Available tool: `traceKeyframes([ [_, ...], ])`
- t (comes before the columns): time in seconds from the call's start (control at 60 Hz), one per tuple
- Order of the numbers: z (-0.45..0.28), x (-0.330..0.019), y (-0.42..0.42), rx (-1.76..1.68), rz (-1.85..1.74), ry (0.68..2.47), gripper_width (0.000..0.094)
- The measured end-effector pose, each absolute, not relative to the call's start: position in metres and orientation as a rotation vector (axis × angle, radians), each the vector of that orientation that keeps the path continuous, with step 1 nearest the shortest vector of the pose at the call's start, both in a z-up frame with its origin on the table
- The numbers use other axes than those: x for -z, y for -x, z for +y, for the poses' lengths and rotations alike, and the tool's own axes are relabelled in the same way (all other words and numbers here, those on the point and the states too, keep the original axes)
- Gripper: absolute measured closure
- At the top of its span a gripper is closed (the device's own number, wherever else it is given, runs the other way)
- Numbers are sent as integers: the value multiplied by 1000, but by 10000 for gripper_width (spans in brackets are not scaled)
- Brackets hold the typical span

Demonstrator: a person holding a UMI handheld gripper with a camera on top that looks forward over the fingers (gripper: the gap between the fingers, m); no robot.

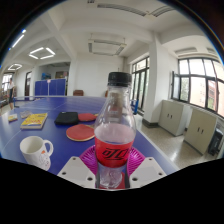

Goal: Pour water

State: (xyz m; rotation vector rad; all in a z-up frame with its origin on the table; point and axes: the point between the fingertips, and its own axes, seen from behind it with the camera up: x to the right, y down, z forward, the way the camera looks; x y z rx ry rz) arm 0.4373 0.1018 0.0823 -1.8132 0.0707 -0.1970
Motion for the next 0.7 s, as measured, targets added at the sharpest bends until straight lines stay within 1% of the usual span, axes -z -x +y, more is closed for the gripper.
traceKeyframes([
  [0.033, 100, -84, -436, 196, 76, 1799, 562],
  [0.1, 99, -82, -435, 199, 72, 1800, 503],
  [0.117, 107, -92, -434, 199, 74, 1804, 477],
  [0.167, 104, -87, -436, 193, 84, 1833, 411],
  [0.183, 103, -84, -437, 193, 90, 1851, 373],
  [0.2, 102, -81, -439, 194, 96, 1872, 314],
  [0.217, 100, -78, -439, 193, 100, 1890, 227],
  [0.233, 102, -84, -435, 192, 105, 1906, 129],
  [0.25, 97, -83, -435, 190, 107, 1912, 73],
  [0.283, 92, -85, -437, 192, 127, 1925, 114],
  [0.35, 85, -99, -438, 212, 156, 1949, 86],
  [0.367, 73, -96, -435, 221, 157, 1957, 80],
  [0.4, 60, -101, -434, 244, 159, 1975, 82],
  [0.45, 38, -117, -432, 291, 162, 1975, 92],
  [0.467, 41, -129, -433, 300, 165, 1978, 90],
  [0.567, -29, -147, -408, 337, 175, 2008, 89],
  [0.583, -33, -156, -405, 337, 178, 2014, 92],
  [0.7, -115, -177, -359, 292, 186, 2042, 92],
])
